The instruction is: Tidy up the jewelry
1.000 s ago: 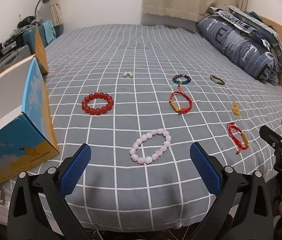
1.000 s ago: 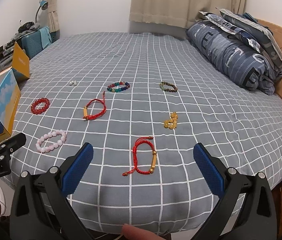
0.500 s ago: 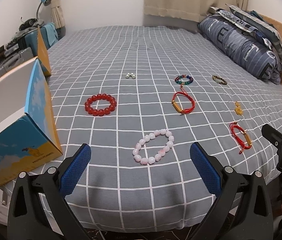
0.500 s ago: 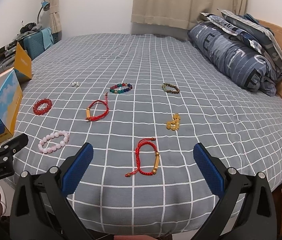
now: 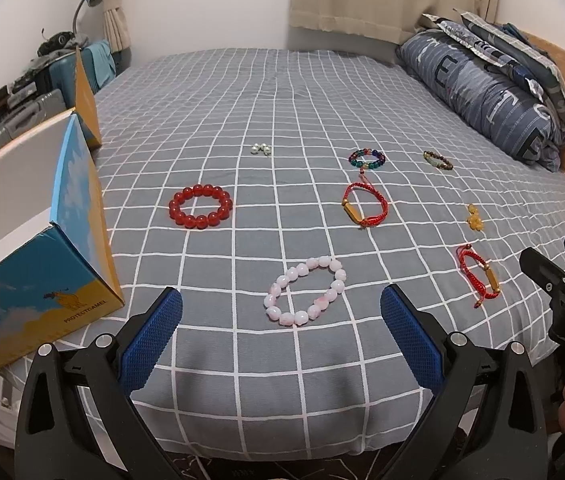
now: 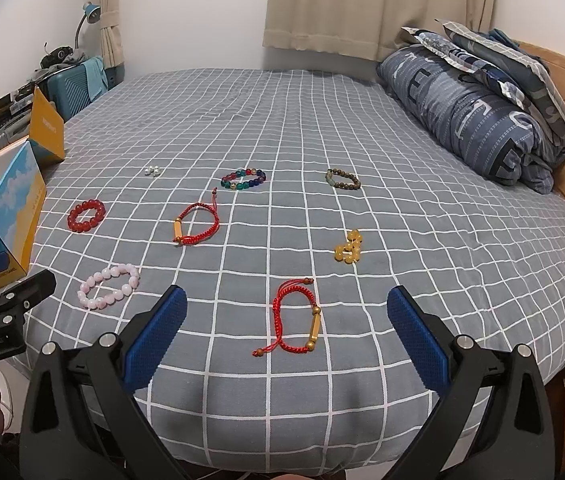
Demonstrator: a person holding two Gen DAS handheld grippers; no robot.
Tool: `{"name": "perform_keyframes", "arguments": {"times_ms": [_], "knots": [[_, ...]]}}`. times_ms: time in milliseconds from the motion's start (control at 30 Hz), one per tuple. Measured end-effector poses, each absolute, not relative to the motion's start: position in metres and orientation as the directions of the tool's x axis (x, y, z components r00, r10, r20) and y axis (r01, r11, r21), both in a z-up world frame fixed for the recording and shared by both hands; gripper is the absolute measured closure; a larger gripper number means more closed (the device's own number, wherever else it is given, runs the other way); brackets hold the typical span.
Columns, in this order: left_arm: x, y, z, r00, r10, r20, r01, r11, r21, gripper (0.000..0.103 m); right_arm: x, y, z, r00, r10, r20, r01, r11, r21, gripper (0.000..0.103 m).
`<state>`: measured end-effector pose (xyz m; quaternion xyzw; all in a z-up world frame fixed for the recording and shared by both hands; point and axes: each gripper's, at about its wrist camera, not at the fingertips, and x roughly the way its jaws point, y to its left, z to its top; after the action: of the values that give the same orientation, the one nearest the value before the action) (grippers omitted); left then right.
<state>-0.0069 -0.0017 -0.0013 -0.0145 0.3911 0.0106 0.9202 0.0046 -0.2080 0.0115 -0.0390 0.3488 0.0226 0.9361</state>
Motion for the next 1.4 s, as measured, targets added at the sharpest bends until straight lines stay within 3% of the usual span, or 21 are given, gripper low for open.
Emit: {"name": "perform_keyframes", "arguments": {"times_ms": [1000, 1400], "knots": [[-0.006, -0.003, 0.005, 0.701, 0.015, -0.713, -0.03, 0.999, -0.009, 0.006, 0.006, -0.211, 0.013, 0.757, 0.02, -0.653, -0.065, 0.997, -0.045, 0.006], [0.054, 0.024, 0.033, 0.688, 0.007, -0.725, -0.038, 0.999, -0.027, 0.006, 0.046, -0.208, 0.047, 0.782, 0.015, -0.623, -0.088, 0.992, -0.087, 0.006]]}}
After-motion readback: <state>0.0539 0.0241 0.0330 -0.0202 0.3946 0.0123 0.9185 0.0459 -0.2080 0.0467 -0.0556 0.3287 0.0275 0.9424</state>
